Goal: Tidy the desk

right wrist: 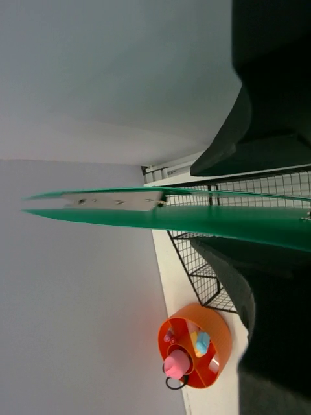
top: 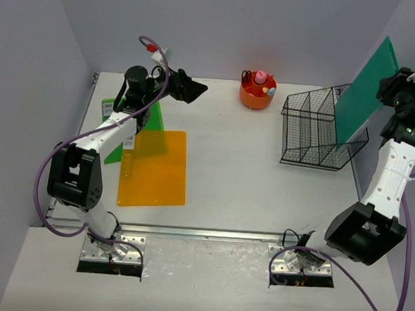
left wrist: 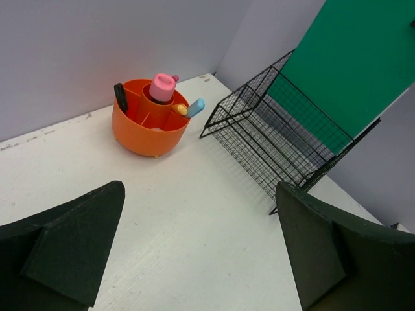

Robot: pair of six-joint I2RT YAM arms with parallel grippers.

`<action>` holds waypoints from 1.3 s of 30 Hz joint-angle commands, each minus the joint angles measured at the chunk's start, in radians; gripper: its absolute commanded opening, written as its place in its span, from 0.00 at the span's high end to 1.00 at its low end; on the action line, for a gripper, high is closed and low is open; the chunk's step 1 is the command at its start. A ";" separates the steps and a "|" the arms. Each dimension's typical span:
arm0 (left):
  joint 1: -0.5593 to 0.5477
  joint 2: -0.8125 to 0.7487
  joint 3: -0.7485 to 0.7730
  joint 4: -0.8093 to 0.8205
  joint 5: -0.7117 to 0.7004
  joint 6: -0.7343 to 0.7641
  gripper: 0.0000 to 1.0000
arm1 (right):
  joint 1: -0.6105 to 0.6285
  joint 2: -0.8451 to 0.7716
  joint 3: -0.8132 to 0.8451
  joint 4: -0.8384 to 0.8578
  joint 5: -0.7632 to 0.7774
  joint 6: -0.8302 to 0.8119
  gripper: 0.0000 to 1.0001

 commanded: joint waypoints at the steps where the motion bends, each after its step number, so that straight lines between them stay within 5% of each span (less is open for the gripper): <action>1: -0.005 -0.012 0.001 -0.008 -0.036 0.008 0.00 | -0.007 0.002 0.053 -0.021 0.003 0.056 0.19; 3: -0.005 -0.016 0.011 -0.040 -0.062 0.040 0.00 | -0.007 0.011 0.120 -0.050 -0.010 0.070 0.01; 10: 0.071 -0.008 0.119 -0.394 -0.203 -0.012 0.00 | 0.023 0.026 0.327 -0.120 -0.102 0.033 0.01; 15: 0.192 -0.103 -0.028 -0.437 -0.196 -0.134 0.00 | 0.227 0.042 0.431 -0.285 -0.125 -0.144 0.09; 21: 0.360 -0.212 -0.178 -0.610 -0.187 -0.118 0.00 | 0.560 0.149 0.370 -0.509 -0.214 -0.051 0.21; 29: 0.590 -0.159 -0.183 -0.878 -0.061 0.160 0.03 | 0.831 0.355 0.261 -0.456 -0.349 0.133 0.24; 39: 0.630 -0.029 -0.199 -1.066 0.078 0.511 0.18 | 0.970 0.713 0.249 -0.354 -0.557 0.313 0.29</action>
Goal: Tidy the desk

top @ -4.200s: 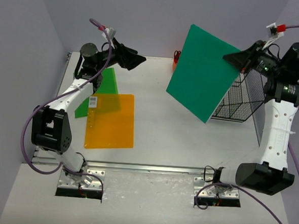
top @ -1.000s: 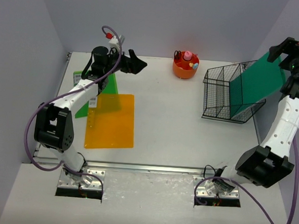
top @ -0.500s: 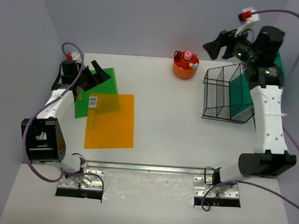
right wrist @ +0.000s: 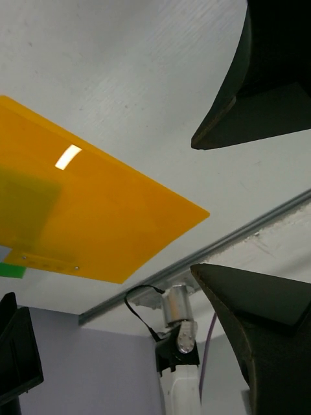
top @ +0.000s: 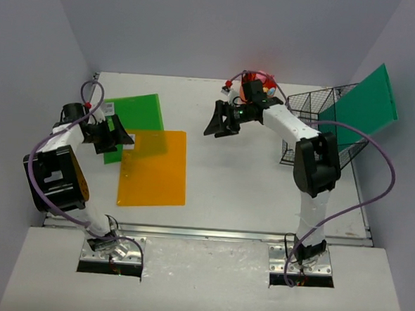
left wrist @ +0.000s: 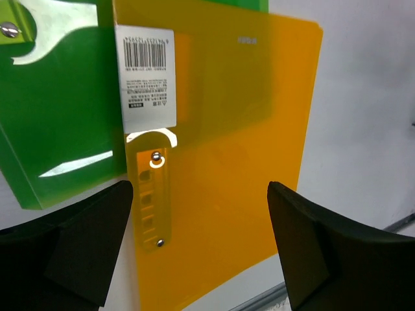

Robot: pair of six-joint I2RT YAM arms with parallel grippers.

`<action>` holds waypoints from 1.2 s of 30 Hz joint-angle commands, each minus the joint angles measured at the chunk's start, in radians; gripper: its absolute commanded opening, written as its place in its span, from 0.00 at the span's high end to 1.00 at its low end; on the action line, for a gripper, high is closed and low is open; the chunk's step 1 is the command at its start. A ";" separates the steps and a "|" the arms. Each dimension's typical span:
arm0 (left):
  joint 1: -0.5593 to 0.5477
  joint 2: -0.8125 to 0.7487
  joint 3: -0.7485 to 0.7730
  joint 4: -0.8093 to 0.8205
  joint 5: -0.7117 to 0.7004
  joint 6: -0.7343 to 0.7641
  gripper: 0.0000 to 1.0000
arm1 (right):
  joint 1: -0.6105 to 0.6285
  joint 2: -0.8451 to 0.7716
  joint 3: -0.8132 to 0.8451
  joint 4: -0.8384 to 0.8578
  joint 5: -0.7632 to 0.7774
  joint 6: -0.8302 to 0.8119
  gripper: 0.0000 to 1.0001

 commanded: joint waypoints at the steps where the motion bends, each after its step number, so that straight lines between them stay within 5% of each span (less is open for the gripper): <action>1: 0.004 0.034 -0.019 -0.071 0.042 0.171 0.18 | 0.056 0.113 0.029 0.076 -0.136 0.082 0.29; 13: 0.022 0.183 -0.054 -0.056 -0.026 0.210 0.20 | 0.149 0.348 0.070 0.139 -0.236 0.101 0.27; 22: 0.029 0.296 -0.059 -0.036 0.168 0.186 0.23 | 0.179 0.470 0.079 0.241 -0.337 0.211 0.26; 27: 0.027 0.343 -0.047 -0.051 0.267 0.218 0.27 | 0.210 0.535 0.114 0.302 -0.373 0.293 0.43; 32: 0.024 0.369 -0.036 -0.095 0.441 0.291 0.44 | 0.251 0.588 0.152 0.362 -0.405 0.341 0.73; 36: 0.022 0.375 -0.018 -0.156 0.534 0.365 0.53 | 0.266 0.587 0.165 0.416 -0.432 0.373 0.86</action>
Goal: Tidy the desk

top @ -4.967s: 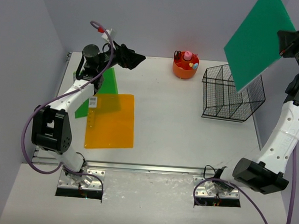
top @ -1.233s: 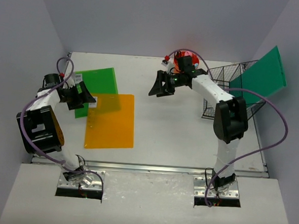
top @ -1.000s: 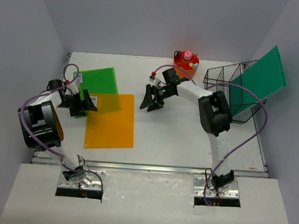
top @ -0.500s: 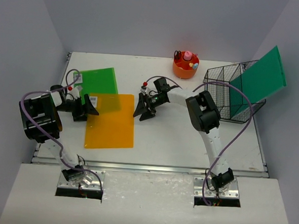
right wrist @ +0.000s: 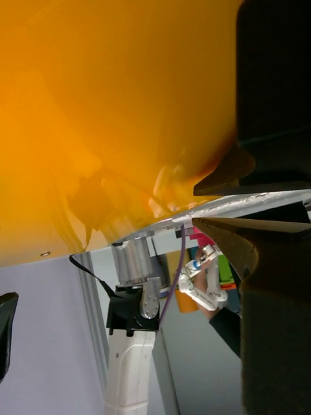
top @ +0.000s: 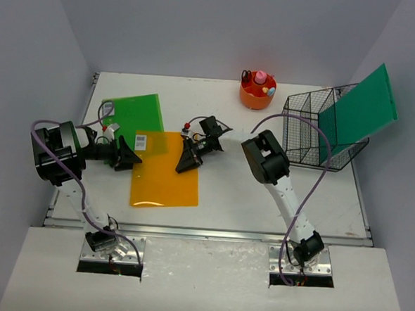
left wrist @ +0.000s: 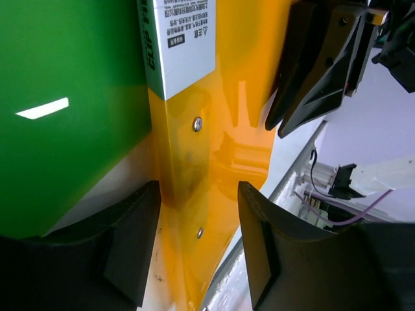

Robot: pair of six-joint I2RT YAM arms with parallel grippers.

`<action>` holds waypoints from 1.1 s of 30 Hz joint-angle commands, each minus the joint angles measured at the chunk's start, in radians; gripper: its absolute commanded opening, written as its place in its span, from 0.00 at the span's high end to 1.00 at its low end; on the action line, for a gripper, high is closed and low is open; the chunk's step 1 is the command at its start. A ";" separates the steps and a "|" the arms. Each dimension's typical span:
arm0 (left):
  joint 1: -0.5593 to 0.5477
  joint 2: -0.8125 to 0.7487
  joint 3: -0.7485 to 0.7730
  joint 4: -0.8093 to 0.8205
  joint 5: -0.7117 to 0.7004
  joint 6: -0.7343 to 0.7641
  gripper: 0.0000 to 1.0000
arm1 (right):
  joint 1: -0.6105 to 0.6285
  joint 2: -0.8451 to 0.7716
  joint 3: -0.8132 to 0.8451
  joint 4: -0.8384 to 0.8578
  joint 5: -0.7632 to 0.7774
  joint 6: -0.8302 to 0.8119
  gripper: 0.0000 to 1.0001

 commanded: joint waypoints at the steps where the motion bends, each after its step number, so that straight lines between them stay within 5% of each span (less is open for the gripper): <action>1: -0.010 0.007 0.015 -0.074 0.143 0.139 0.53 | 0.026 0.015 0.035 0.079 -0.018 0.042 0.87; 9: -0.092 -0.077 -0.019 0.012 0.048 0.112 0.44 | 0.035 0.004 0.036 -0.012 0.021 -0.052 0.91; 16: -0.133 -0.076 -0.054 0.108 0.141 -0.012 0.81 | 0.049 0.005 0.067 -0.011 0.021 -0.050 0.92; 18: -0.136 -0.060 -0.048 0.114 0.168 -0.033 1.00 | 0.047 -0.014 0.076 -0.013 0.017 -0.068 0.90; 22: -0.130 -0.116 -0.045 0.134 0.227 -0.062 1.00 | 0.028 -0.108 0.107 -0.091 0.090 -0.210 0.66; 27: -0.113 -0.321 -0.167 0.518 0.285 -0.412 1.00 | -0.073 -0.275 0.053 -0.025 0.200 -0.097 0.36; 29: -0.096 -0.421 -0.258 0.852 0.279 -0.680 1.00 | -0.127 -0.399 -0.062 0.089 0.223 0.036 0.32; 33: -0.075 -0.524 -0.333 1.250 0.208 -1.054 1.00 | -0.235 -0.573 -0.168 0.163 0.281 0.166 0.24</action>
